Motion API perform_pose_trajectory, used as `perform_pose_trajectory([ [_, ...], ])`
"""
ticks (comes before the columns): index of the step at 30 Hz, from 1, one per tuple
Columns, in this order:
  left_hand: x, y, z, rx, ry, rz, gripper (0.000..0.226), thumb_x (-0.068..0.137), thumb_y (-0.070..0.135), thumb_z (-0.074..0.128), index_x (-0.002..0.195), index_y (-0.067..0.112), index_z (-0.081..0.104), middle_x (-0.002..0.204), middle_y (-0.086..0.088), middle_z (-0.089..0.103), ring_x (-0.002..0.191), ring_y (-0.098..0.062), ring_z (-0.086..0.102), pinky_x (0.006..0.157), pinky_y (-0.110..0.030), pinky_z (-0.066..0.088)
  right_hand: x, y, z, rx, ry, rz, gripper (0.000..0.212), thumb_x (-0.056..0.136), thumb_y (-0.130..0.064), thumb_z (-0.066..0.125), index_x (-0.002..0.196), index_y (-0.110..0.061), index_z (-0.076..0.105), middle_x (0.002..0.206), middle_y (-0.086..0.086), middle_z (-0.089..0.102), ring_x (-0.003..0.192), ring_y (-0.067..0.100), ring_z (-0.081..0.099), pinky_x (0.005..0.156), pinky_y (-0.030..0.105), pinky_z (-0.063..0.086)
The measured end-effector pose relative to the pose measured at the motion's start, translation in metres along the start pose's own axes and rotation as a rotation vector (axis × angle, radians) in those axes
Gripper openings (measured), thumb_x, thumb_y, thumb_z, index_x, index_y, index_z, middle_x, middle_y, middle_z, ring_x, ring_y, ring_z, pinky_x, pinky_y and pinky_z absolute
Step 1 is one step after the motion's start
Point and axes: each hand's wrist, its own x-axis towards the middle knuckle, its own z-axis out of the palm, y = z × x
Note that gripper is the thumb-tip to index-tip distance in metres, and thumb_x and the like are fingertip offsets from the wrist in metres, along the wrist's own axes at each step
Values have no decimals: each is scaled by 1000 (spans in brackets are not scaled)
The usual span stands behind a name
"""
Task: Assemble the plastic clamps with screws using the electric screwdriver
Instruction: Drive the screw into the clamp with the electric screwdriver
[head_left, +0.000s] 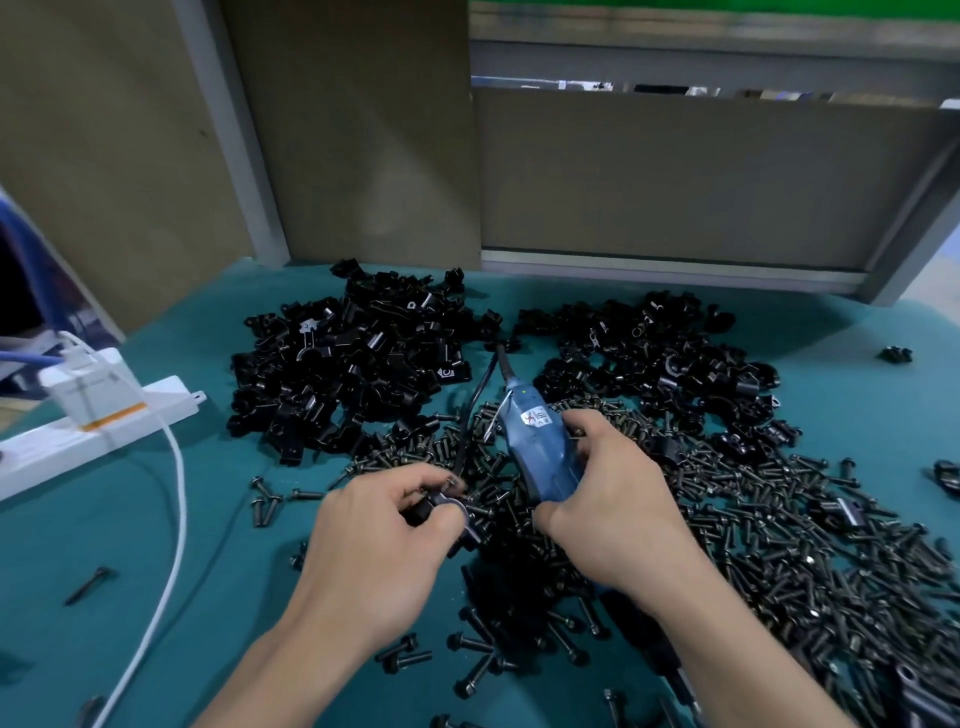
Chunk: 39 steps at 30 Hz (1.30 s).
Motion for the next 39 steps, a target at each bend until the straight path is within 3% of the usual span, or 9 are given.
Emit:
perform_pose_trajectory([
  [1, 1, -1, 1, -7, -19, 6, 40, 86, 32, 67, 109, 64, 66, 75, 13, 74, 43, 0, 46, 49, -14, 41, -2, 0, 2, -42, 12, -35, 74, 75, -12, 82, 128, -45, 42, 102, -17, 57, 86, 9, 63, 71, 28, 56],
  [3, 1, -3, 1, -24, -84, 58, 62, 84, 34, 64, 131, 73, 49, 78, 11, 73, 39, -6, 37, 46, -20, 43, -7, -1, 7, -120, 36, -99, 75, 72, -15, 83, 120, -48, 36, 103, -20, 51, 85, 8, 60, 72, 32, 54],
  [6, 0, -3, 3, 32, -155, 158, 78, 79, 37, 57, 139, 79, 31, 80, 4, 71, 38, -8, 33, 44, -19, 40, -12, 0, 16, -153, 71, -166, 78, 71, -12, 83, 115, -50, 31, 99, -24, 42, 80, 4, 53, 62, 26, 44],
  [10, 1, -5, 6, 68, -205, 210, 84, 83, 32, 54, 146, 76, 21, 64, 8, 58, 42, -8, 37, 48, -15, 37, -14, 4, 26, -82, 64, -200, 77, 71, -6, 80, 112, -50, 33, 96, -16, 52, 79, 8, 58, 57, 24, 42],
  [14, 2, -9, 8, 76, -188, 224, 84, 81, 37, 51, 147, 76, 17, 64, 12, 56, 42, -6, 41, 53, -15, 41, -17, 4, 30, -70, 59, -227, 76, 72, -7, 80, 118, -47, 35, 100, -16, 52, 83, 10, 58, 63, 28, 46],
  [19, 4, -14, 10, 109, -178, 213, 90, 86, 31, 57, 146, 79, 9, 59, 17, 53, 42, -6, 43, 51, -17, 42, -21, 5, 26, -62, 3, -255, 82, 79, -20, 76, 143, -49, 34, 110, -18, 45, 97, 11, 54, 80, 29, 44],
  [23, 7, -14, 10, 104, -199, 193, 88, 83, 36, 52, 150, 72, 10, 70, 7, 65, 49, -7, 50, 52, -22, 42, -23, 2, 23, -10, -116, -229, 71, 83, -17, 73, 139, -46, 40, 115, -13, 51, 97, 10, 58, 83, 33, 50],
  [29, 8, -13, 11, 95, -230, 200, 84, 85, 32, 51, 152, 65, 12, 75, 1, 69, 50, -8, 51, 54, -22, 43, -23, 2, 22, 40, -105, -209, 63, 80, -13, 77, 123, -45, 45, 103, -18, 55, 89, 5, 61, 75, 29, 55],
  [39, 8, -12, 12, 101, -244, 184, 79, 83, 35, 49, 147, 66, 15, 90, 9, 75, 54, -7, 57, 55, -25, 45, -11, 3, 19, 36, -219, -213, 62, 77, -9, 77, 118, -41, 43, 88, -2, 61, 64, 15, 55, 60, 37, 50],
])
